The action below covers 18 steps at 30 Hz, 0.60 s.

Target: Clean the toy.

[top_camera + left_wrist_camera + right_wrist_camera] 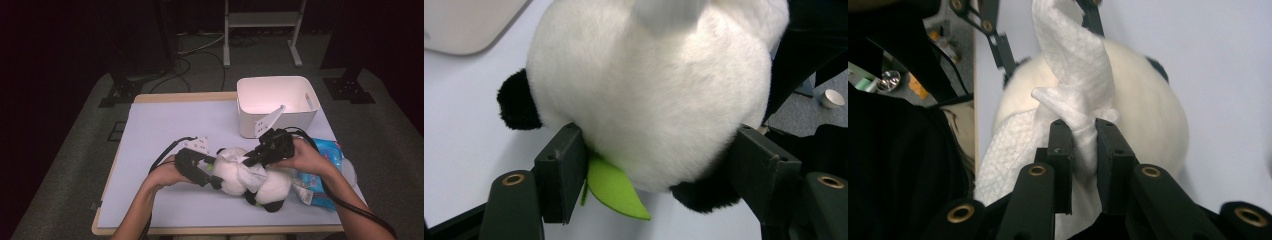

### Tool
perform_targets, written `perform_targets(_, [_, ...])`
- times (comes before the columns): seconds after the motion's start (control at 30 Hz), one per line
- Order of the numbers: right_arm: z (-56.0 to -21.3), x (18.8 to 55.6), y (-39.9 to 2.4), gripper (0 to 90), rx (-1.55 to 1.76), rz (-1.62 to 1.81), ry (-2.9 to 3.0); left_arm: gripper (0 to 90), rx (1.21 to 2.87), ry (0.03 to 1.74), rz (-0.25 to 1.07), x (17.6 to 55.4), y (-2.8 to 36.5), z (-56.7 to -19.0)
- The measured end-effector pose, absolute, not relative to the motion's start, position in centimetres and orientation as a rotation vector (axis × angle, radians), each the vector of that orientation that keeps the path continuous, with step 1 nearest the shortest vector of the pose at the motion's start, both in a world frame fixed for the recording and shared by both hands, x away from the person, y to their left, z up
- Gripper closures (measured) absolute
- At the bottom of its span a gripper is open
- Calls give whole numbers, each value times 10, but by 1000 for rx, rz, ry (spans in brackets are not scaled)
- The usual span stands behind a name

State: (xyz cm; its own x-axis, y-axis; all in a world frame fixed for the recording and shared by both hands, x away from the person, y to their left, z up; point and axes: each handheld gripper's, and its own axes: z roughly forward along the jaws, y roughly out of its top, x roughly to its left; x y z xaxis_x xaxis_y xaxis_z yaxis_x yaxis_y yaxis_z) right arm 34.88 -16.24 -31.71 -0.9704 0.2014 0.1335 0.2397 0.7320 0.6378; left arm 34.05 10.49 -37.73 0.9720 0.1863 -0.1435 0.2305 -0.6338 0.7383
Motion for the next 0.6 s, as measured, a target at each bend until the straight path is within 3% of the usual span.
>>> perform_targets(0.37, [-327,354,-192,782,-501,-989,-2929,272,2273,323,-110,338,115,-394])
perform_targets(0.6, [-333,347,-188,783,-451,-993,-2947,212,2296,340,-172,341,119,-396])
